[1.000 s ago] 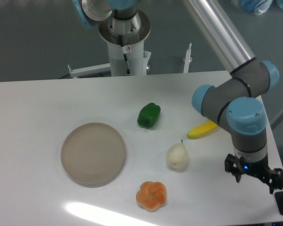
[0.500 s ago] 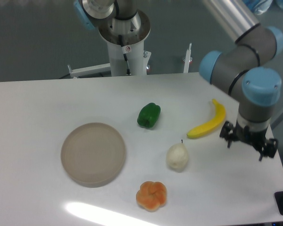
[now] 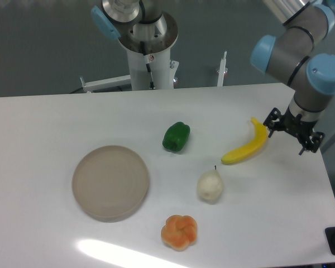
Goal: Pick up the banana from the table
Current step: 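Move the gripper up and over the yellow banana's stem end, then lower the open gripper onto the banana and close on it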
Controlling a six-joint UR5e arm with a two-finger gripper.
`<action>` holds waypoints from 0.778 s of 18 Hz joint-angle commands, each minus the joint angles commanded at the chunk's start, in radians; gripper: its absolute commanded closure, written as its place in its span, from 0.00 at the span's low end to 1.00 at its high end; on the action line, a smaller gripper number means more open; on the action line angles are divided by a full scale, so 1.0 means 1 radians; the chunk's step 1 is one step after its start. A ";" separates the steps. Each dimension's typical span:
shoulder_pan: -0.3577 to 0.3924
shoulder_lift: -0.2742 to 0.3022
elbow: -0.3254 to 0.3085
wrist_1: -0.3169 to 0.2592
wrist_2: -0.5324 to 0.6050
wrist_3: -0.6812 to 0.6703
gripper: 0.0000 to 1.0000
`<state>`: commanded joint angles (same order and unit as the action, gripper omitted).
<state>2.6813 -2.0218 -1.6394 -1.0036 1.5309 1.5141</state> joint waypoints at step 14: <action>-0.018 0.028 -0.207 0.209 -0.014 0.014 0.00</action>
<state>2.6630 -1.9942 -1.8468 -0.7946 1.5171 1.5279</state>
